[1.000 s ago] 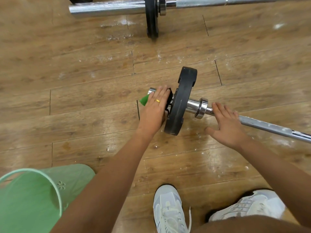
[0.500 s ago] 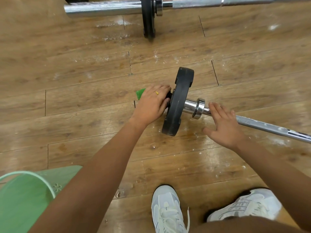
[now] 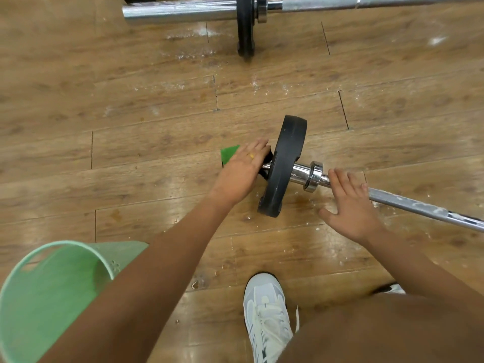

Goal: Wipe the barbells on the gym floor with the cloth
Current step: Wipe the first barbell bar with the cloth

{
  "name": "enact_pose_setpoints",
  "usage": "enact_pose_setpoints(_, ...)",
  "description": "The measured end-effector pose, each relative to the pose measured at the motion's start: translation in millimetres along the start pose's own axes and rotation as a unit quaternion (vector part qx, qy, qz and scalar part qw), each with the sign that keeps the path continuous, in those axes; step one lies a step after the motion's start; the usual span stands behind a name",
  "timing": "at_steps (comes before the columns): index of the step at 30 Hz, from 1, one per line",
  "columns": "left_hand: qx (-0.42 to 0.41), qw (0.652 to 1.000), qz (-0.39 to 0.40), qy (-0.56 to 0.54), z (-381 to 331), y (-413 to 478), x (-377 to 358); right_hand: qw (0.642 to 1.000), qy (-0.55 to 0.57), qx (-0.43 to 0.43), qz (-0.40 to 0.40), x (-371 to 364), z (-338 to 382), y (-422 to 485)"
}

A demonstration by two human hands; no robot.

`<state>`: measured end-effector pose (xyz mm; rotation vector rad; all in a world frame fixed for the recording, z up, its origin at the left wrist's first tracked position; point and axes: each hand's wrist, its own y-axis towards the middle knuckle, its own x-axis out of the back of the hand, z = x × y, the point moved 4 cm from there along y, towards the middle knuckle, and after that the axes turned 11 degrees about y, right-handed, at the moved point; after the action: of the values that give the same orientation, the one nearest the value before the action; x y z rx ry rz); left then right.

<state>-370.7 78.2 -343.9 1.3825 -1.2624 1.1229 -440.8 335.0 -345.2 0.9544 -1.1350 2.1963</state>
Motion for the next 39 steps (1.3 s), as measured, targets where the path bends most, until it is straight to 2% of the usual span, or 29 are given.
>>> enact_pose_setpoints(2, 0.022, 1.0, -0.015, -0.006, -9.5, -21.2, -7.9, 1.0, 0.001, -0.005, 0.014, -2.5, -0.1, -5.2)
enact_pose_setpoints(7, 0.054, 0.998, -0.023, -0.022, -7.5, -9.7, -4.7, 1.0, -0.011, 0.003, 0.009, -13.9, 3.1, -19.4)
enact_pose_setpoints(11, 0.063, 0.997, -0.04, -0.019, -23.8, -53.6, -10.0, 1.0, -0.011, 0.008, 0.017, -19.1, 3.4, -27.7)
enact_pose_setpoints(16, 0.066, 0.996, -0.05, -0.037, -23.7, -41.0, -8.1, 0.999, -0.022, 0.014, 0.018, -35.2, 3.3, -39.5)
enact_pose_setpoints(22, 0.088, 0.993, -0.068, -0.043, -31.1, -69.0, -15.8, 0.999, -0.024, 0.01, 0.028, -39.9, 5.3, -53.2)
enact_pose_setpoints(25, 0.074, 0.995, -0.06, -0.038, -27.1, -60.3, -12.1, 0.999, -0.025, 0.013, 0.026, -44.4, 7.0, -57.6)
enact_pose_setpoints(31, 0.117, 0.991, -0.053, -0.048, -30.3, -93.3, -15.1, 0.999, -0.026, 0.005, 0.029, -49.7, 10.4, -68.8)
enact_pose_setpoints(35, 0.128, 0.99, -0.042, -0.035, -27.5, -80.1, -10.5, 0.999, -0.037, 0.007, 0.018, -62.0, 11.7, -76.7)
enact_pose_setpoints(39, 0.128, 0.99, -0.043, -0.043, -36.2, -111.7, -14.6, 0.998, -0.042, -0.004, 0.036, -66.7, 11.7, -83.7)
